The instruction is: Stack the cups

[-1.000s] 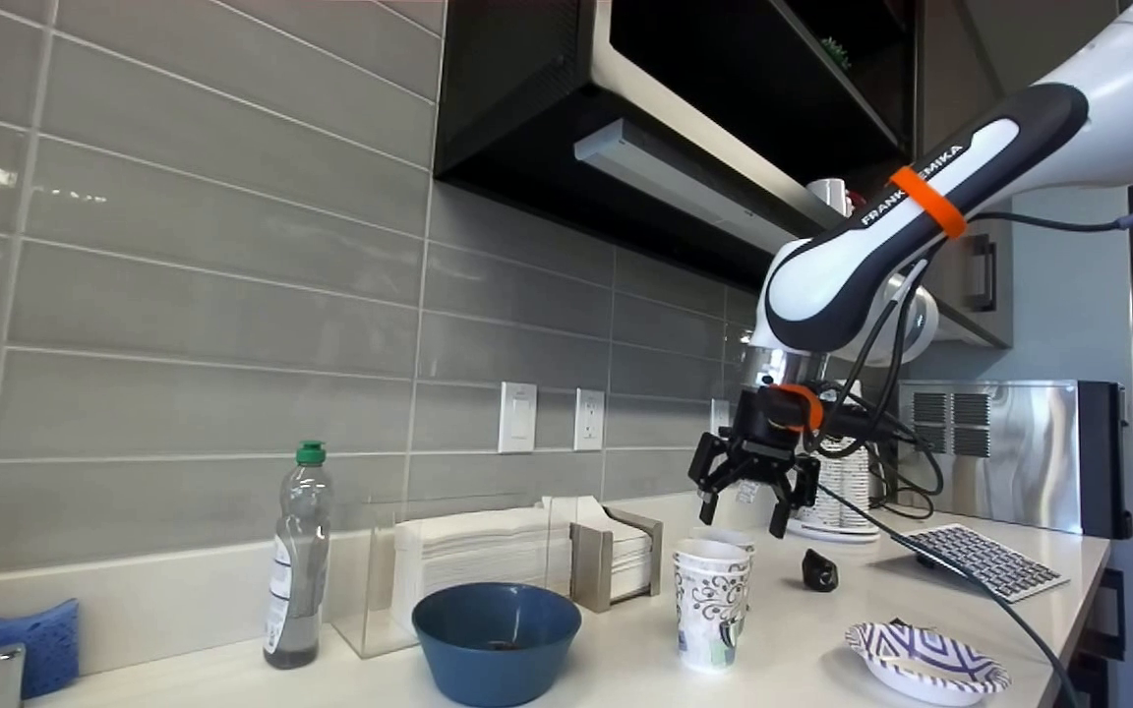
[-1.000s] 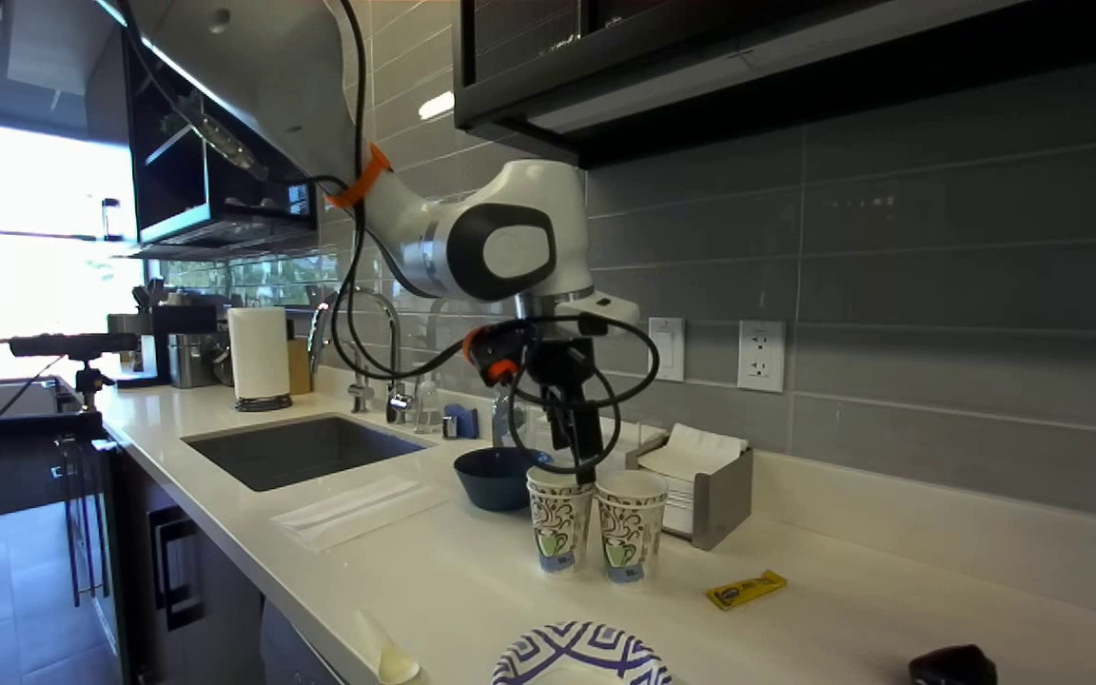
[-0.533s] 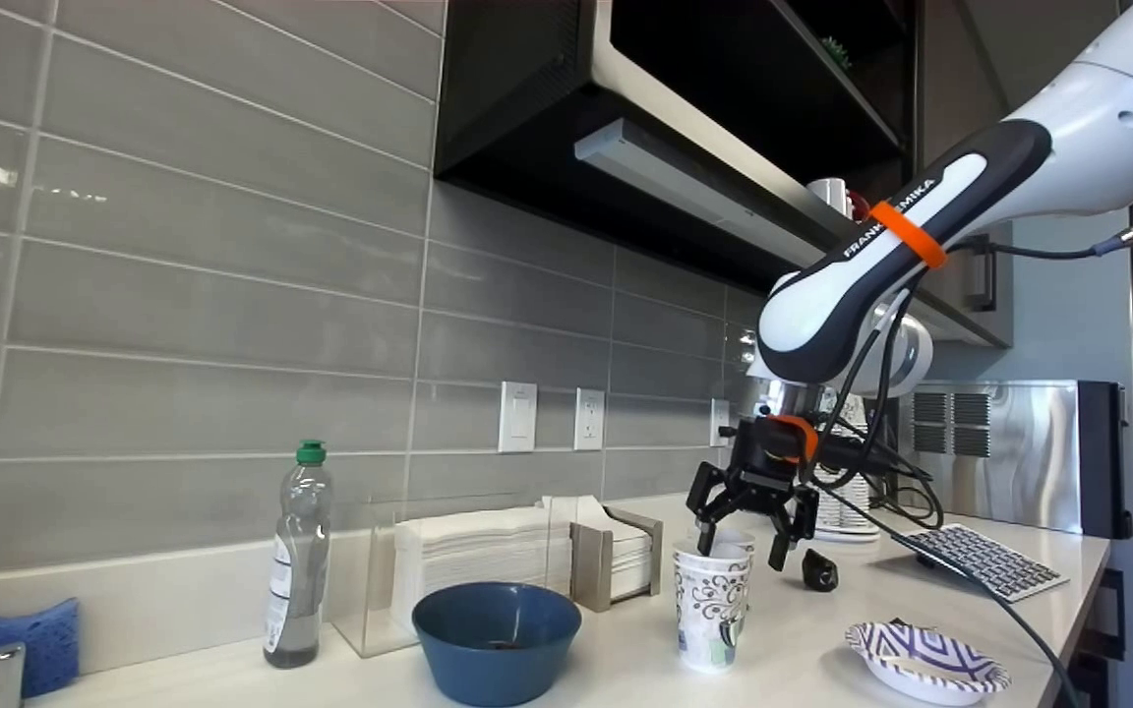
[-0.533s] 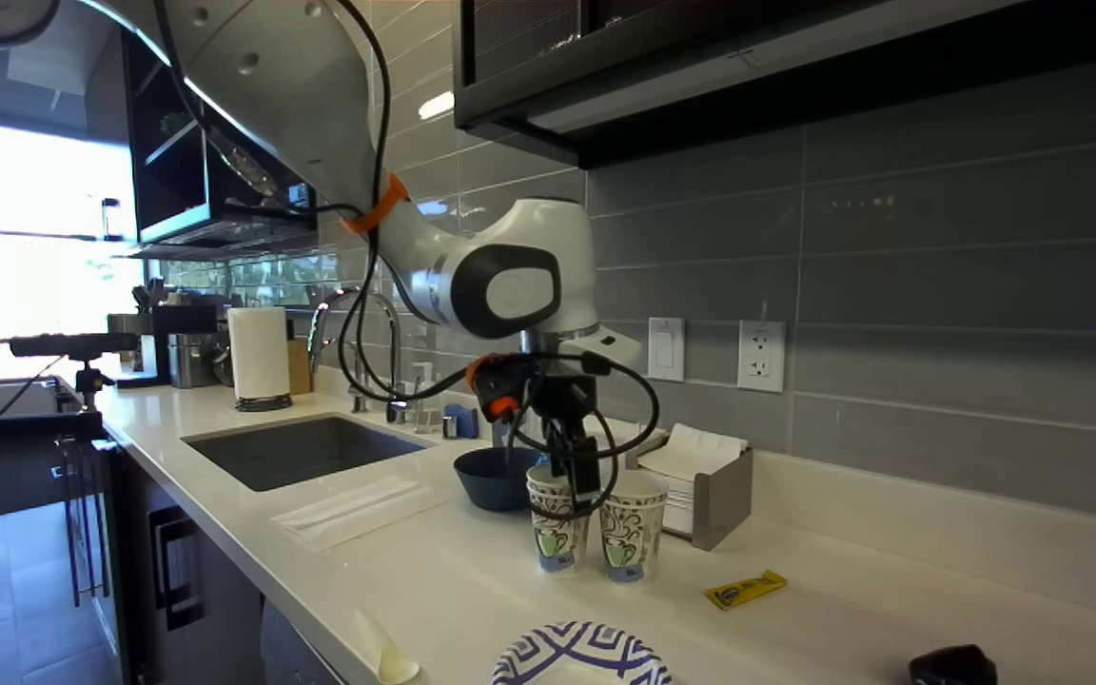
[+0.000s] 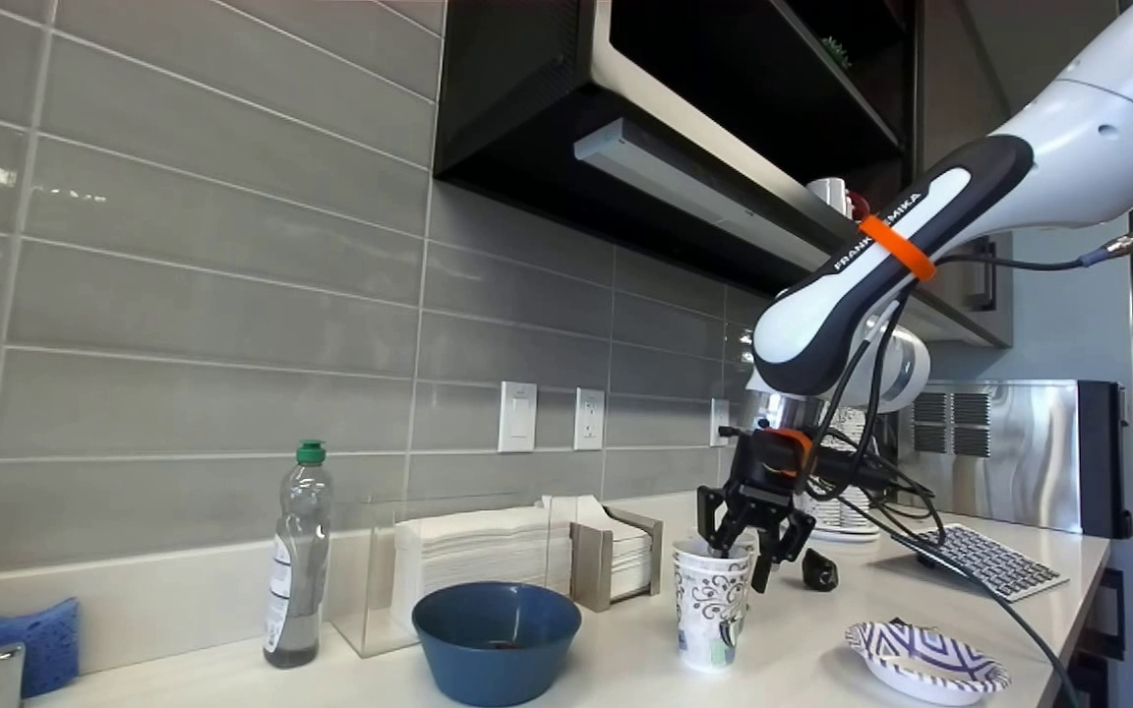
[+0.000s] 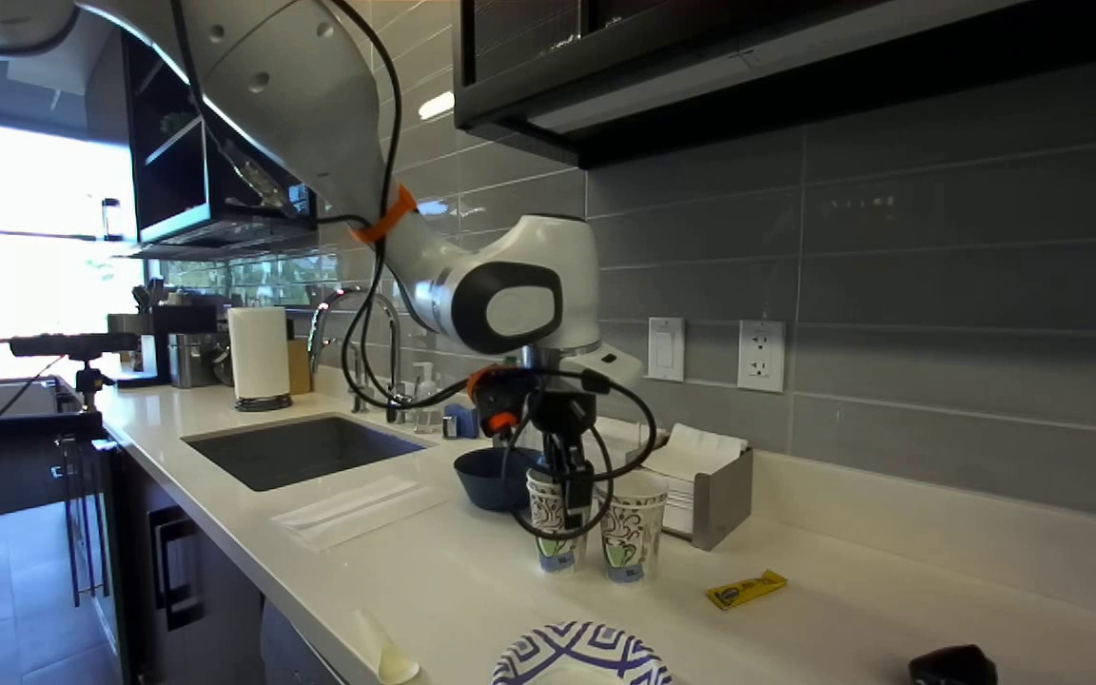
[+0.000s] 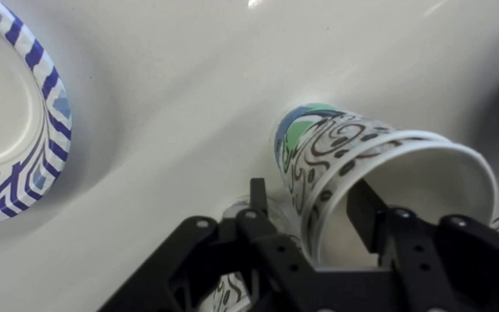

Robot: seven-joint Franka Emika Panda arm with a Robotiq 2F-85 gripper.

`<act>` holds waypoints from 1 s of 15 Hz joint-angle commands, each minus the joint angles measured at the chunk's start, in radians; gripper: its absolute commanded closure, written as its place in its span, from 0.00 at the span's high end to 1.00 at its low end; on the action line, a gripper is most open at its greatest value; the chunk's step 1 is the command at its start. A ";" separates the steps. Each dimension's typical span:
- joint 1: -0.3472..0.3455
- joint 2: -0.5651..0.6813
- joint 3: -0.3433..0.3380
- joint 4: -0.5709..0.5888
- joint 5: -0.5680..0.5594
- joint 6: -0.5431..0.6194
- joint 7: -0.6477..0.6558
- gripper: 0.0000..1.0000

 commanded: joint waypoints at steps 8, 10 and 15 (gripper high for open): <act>0.004 -0.010 0.009 0.007 0.197 0.001 -0.205 0.00; 0.006 -0.018 0.010 0.005 0.202 0.000 -0.231 0.01; 0.010 -0.068 0.011 0.007 0.165 -0.014 -0.242 0.01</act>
